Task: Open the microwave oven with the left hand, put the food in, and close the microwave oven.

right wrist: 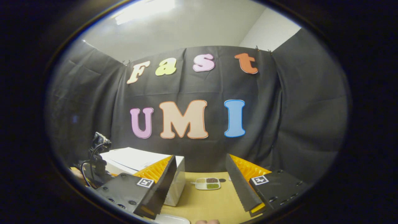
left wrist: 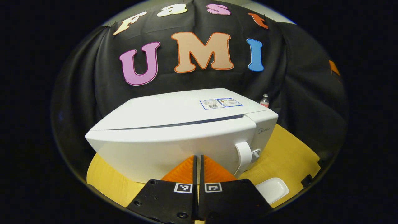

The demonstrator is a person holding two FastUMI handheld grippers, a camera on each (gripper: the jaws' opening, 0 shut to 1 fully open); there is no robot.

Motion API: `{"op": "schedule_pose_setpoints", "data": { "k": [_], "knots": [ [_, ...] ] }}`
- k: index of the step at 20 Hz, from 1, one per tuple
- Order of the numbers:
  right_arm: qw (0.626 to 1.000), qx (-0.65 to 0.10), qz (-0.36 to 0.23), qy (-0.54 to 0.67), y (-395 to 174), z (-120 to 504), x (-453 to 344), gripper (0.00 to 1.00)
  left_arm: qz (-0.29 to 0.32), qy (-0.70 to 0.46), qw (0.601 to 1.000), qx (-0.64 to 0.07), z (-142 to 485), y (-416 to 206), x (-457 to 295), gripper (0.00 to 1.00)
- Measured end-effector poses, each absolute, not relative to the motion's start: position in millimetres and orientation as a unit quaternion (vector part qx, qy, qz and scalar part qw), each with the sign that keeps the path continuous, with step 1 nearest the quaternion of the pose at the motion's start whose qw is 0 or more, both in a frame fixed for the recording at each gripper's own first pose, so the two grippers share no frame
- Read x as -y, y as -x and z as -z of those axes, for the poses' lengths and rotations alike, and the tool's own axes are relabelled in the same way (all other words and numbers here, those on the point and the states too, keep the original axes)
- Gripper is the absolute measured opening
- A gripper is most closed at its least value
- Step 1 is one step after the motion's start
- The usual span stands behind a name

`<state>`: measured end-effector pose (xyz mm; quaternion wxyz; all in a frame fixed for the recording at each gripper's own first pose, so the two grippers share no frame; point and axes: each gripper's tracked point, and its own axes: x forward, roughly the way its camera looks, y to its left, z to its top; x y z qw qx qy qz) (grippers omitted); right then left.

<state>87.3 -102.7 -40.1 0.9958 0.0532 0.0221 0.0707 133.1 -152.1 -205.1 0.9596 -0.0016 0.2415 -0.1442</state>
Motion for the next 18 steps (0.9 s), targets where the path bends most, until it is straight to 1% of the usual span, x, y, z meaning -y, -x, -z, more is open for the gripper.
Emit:
{"op": "schedule_pose_setpoints", "data": {
  "k": [1,2,11,12,13,14,15,18],
  "knots": [
    [0.996,-0.023,-0.069,-0.056,-87,41,103,0.89,0.143,0.003,0.959,-0.243,206,-133,153,0.0],
    [0.996,-0.027,-0.069,-0.056,-87,42,102,0.97,0.14,0.003,0.96,-0.242,205,-134,152,0.0],
    [0.995,-0.04,-0.077,-0.058,-91,46,91,0.97,0.145,0.033,0.958,-0.247,209,-137,163,0.0],
    [0.995,-0.042,-0.077,-0.057,-91,48,90,0.97,0.144,0.021,0.959,-0.243,209,-144,163,0.0],
    [0.994,-0.044,-0.078,-0.056,-91,49,88,0.97,0.165,0.027,0.951,-0.259,217,-141,175,0.0],
    [0.994,-0.046,-0.08,-0.057,-91,50,86,0.97,0.173,0.025,0.948,-0.266,223,-138,184,0.0],
    [0.994,-0.045,-0.081,-0.058,-92,50,85,0.97,0.184,0.013,0.947,-0.263,223,-139,189,0.0],
    [0.995,-0.045,-0.077,-0.054,-92,49,86,0.97,0.191,-0.024,0.948,-0.253,221,-138,194,0.0]
  ]
}}
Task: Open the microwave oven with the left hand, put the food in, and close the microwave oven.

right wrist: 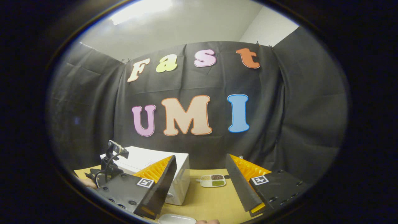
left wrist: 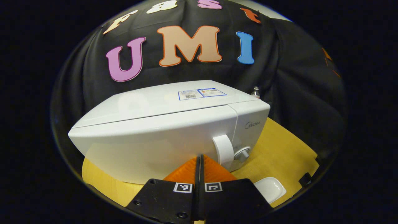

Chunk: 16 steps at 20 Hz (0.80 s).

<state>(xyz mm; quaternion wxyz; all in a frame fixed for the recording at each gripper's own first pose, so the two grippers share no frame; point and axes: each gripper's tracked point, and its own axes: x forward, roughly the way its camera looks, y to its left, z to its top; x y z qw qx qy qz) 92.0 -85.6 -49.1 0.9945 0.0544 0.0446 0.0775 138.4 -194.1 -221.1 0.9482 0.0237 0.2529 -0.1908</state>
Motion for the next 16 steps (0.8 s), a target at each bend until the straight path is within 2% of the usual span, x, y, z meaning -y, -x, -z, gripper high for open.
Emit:
{"op": "schedule_pose_setpoints", "data": {
  "k": [1,2,3,4,6,7,8,9,16],
  "knots": [
    [0.995,-0.046,-0.076,-0.053,-92,50,86,0.97,0.193,-0.025,0.947,-0.255,223,-138,194,0.0],
    [0.995,-0.049,-0.075,-0.051,-92,53,86,0.89,0.196,-0.02,0.947,-0.255,222,-136,195,0.0],
    [0.995,-0.05,-0.072,-0.049,-93,54,87,0.89,0.199,-0.016,0.946,-0.254,222,-137,194,0.0],
    [0.995,-0.052,-0.071,-0.05,-95,54,86,0.97,0.198,-0.015,0.947,-0.254,221,-137,192,0.0],
    [0.995,-0.054,-0.068,-0.054,-98,56,85,0.97,0.187,-0.008,0.95,-0.251,213,-136,187,0.0],
    [0.995,-0.056,-0.067,-0.054,-100,56,84,0.89,0.191,0.006,0.952,-0.241,202,-135,191,0.01],
    [0.995,-0.057,-0.064,-0.051,-103,56,84,0.89,0.195,0.018,0.954,-0.226,187,-134,192,0.01],
    [0.995,-0.058,-0.064,-0.049,-106,57,83,0.97,0.194,0.026,0.957,-0.212,170,-133,189,0.01],
    [0.996,-0.056,-0.068,-0.03,-124,51,71,0.97,0.187,0.073,0.977,-0.07,8,-142,155,0.02]
  ]
}}
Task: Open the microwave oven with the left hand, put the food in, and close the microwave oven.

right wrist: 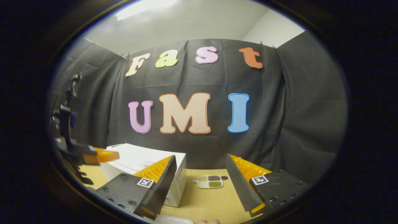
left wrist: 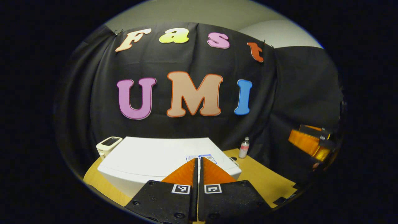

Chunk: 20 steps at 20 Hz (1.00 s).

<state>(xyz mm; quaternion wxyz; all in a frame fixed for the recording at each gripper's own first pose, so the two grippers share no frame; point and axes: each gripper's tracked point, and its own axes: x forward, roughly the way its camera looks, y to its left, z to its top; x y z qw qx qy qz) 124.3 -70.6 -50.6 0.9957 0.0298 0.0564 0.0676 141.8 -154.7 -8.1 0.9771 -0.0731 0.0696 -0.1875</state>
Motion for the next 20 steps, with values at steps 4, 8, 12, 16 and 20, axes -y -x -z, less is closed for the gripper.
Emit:
{"op": "schedule_pose_setpoints", "data": {
  "k": [4,8,12,16,20],
  "knots": [
    [0.996,-0.045,-0.064,-0.04,-133,38,70,0.97,0.207,0.07,0.976,0.01,-53,-130,152,0.69],
    [0.996,-0.046,-0.057,-0.05,-133,38,73,0.97,0.179,0.043,0.981,0.061,-83,-122,141,0.95],
    [0.997,-0.041,-0.057,-0.042,-127,32,74,0.97,0.134,0.029,0.99,0.04,-73,-116,117,0.94],
    [0.997,-0.035,-0.06,-0.043,-119,24,76,0.97,0.105,0.035,0.994,0.023,-69,-112,101,0.94],
    [0.996,-0.032,-0.064,-0.045,-115,15,77,0.89,0.084,0.035,0.995,0.034,-80,-102,87,0.94]
  ]
}}
